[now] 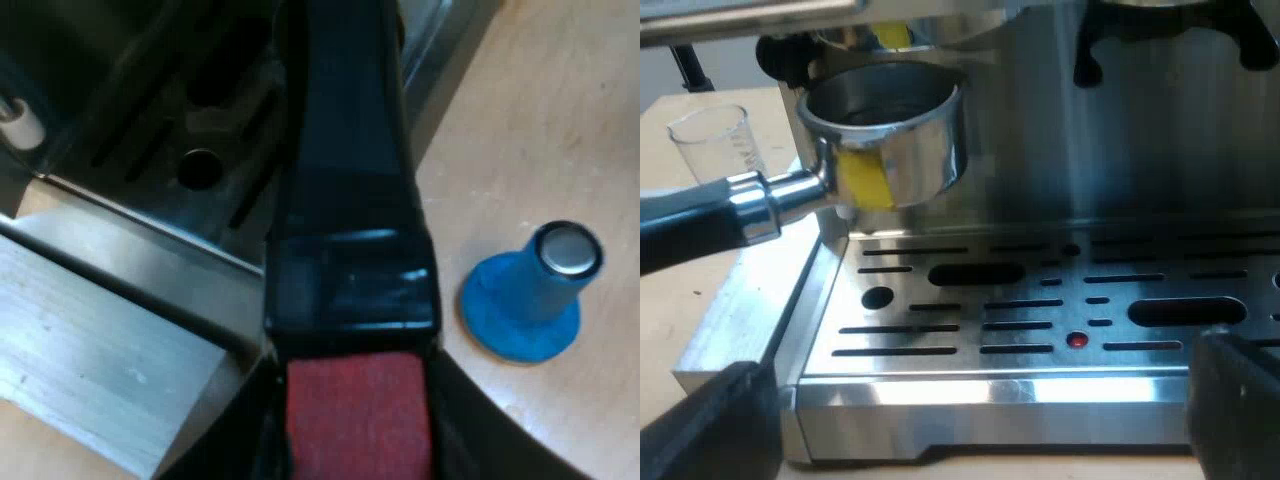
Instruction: Put the handle in the coffee machine
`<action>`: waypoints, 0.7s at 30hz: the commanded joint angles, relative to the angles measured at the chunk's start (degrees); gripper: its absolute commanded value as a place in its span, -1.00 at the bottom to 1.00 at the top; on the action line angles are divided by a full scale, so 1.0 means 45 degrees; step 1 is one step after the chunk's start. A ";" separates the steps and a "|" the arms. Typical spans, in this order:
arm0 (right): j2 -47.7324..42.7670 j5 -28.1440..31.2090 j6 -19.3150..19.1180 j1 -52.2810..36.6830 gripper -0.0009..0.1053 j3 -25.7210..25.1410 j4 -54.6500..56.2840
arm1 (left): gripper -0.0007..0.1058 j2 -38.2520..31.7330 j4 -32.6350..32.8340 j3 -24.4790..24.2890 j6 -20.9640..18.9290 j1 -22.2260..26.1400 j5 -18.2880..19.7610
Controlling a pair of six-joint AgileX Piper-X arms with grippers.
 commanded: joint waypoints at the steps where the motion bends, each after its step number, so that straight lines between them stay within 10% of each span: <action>1: -0.0028 0.0236 0.0040 0.0022 0.56 -0.0036 -0.0093 | -0.98 0.0238 -0.0171 -0.0298 0.0136 0.0003 0.0587; 21: 0.0113 0.0701 0.0040 0.0022 0.56 -0.0036 -0.0508 | -0.98 0.1799 -0.0098 -0.1243 0.0546 -0.0476 0.0893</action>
